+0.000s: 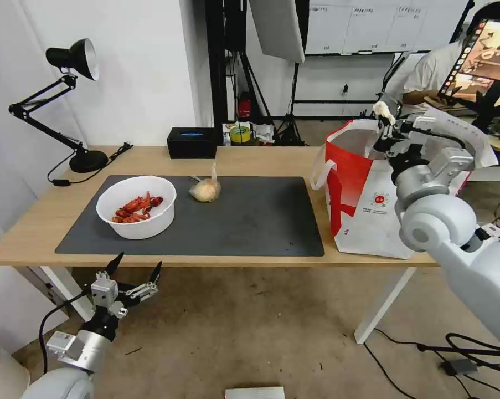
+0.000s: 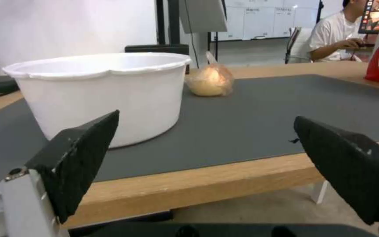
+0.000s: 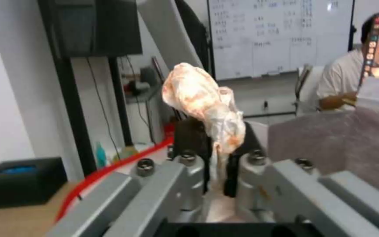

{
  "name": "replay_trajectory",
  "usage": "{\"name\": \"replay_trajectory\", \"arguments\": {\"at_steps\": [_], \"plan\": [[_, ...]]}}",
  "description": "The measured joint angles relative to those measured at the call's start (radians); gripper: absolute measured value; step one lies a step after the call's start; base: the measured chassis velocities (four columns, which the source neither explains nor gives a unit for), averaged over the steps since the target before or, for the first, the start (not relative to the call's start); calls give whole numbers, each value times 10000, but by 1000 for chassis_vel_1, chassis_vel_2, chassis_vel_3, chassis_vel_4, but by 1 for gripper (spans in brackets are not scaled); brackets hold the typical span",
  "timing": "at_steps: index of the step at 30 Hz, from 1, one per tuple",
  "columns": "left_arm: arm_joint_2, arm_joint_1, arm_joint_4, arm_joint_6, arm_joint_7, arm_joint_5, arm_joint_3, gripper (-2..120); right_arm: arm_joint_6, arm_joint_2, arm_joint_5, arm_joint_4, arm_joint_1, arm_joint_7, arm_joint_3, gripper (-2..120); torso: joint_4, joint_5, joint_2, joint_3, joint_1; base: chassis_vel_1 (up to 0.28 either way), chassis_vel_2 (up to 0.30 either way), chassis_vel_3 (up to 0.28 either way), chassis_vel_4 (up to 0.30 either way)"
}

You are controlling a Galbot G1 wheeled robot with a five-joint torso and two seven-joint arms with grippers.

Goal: Pick up the trash from the table and place it into the takeout bag.

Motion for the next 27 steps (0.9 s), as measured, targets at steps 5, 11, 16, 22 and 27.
{"name": "replay_trajectory", "arguments": {"at_steps": [5, 11, 16, 22, 27], "plan": [[-31, 38, -32, -2, 7, 19, 13, 100, -708, -361, 671, 122, 41, 122, 152, 30, 0, -1, -1, 0, 0, 0, 0, 0, 0], [-26, 104, -111, -3, 12, 24, -19, 100, -966, -585, 944, 200, 195, 169, 167, 51, 0, -1, 0, 0, 0, 0, 0, 0, 0], [-12, 222, -214, -3, 11, 25, -102, 100, -1094, -769, 1172, 276, 285, 237, 167, 72, 0, -1, 0, 0, 0, 0, 0, 0, 0], [-26, 307, -277, -3, 13, 34, -132, 100, -1148, -894, 1319, 322, 291, 238, 173, 91, 0, -1, 0, 0, -1, 0, 0, 0, 0], [-15, 344, -360, -3, 14, 26, -196, 100, -1124, -944, 1559, 516, 292, 180, 189, 100, -1, -1, 0, 0, 0, 0, 0, 0, 0]]}}
